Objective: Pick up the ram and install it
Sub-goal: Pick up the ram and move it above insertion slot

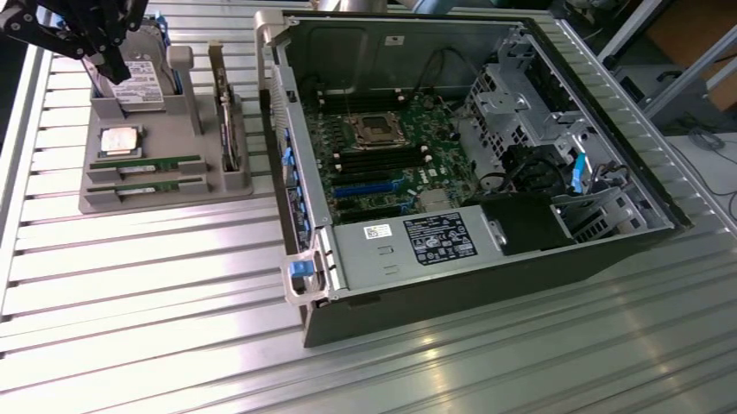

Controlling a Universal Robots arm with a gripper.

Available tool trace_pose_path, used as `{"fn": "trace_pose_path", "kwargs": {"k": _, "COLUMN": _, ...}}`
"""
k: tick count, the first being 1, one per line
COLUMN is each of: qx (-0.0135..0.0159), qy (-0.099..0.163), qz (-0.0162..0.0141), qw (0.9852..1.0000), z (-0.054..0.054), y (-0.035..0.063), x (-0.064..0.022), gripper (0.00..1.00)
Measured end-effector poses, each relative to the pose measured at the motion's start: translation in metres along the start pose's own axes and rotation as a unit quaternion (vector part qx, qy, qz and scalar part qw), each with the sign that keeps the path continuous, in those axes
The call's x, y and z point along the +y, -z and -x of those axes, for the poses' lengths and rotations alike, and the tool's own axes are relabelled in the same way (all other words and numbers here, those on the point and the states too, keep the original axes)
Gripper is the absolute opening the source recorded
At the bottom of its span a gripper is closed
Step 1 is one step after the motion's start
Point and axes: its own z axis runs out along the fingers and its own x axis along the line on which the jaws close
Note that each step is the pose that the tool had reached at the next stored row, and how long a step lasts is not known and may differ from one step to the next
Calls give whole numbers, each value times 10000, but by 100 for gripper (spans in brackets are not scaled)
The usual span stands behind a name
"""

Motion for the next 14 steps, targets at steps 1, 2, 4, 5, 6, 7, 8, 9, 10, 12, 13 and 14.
{"fn": "trace_pose_path", "kwargs": {"k": 1, "qx": 2, "qy": 57, "qz": 1, "qw": 10000, "z": 0, "y": 0, "x": 0, "gripper": 11}}
{"fn": "trace_pose_path", "kwargs": {"k": 2, "qx": 3, "qy": 97, "qz": 2, "qw": 10000, "z": 0, "y": 0, "x": 0, "gripper": 11}}
{"fn": "trace_pose_path", "kwargs": {"k": 4, "qx": 6, "qy": 170, "qz": 4, "qw": 9999, "z": 0, "y": 0, "x": 0, "gripper": 11}}
{"fn": "trace_pose_path", "kwargs": {"k": 5, "qx": 7, "qy": 218, "qz": 5, "qw": 9998, "z": 0, "y": -1, "x": 0, "gripper": 11}}
{"fn": "trace_pose_path", "kwargs": {"k": 6, "qx": 9, "qy": 248, "qz": 6, "qw": 9997, "z": 0, "y": -1, "x": 0, "gripper": 11}}
{"fn": "trace_pose_path", "kwargs": {"k": 7, "qx": 10, "qy": 280, "qz": 7, "qw": 9996, "z": 0, "y": -1, "x": 0, "gripper": 11}}
{"fn": "trace_pose_path", "kwargs": {"k": 8, "qx": 11, "qy": 320, "qz": 8, "qw": 9995, "z": 0, "y": -1, "x": 0, "gripper": 11}}
{"fn": "trace_pose_path", "kwargs": {"k": 9, "qx": 12, "qy": 346, "qz": 9, "qw": 9994, "z": 0, "y": -1, "x": 0, "gripper": 11}}
{"fn": "trace_pose_path", "kwargs": {"k": 10, "qx": 14, "qy": 401, "qz": 10, "qw": 9992, "z": 0, "y": -1, "x": 0, "gripper": 11}}
{"fn": "trace_pose_path", "kwargs": {"k": 12, "qx": 18, "qy": 504, "qz": 13, "qw": 9987, "z": 0, "y": -1, "x": 0, "gripper": 11}}
{"fn": "trace_pose_path", "kwargs": {"k": 13, "qx": 20, "qy": 572, "qz": 14, "qw": 9984, "z": 0, "y": -1, "x": 0, "gripper": 11}}
{"fn": "trace_pose_path", "kwargs": {"k": 14, "qx": 22, "qy": 616, "qz": 15, "qw": 9981, "z": 0, "y": -1, "x": 0, "gripper": 11}}
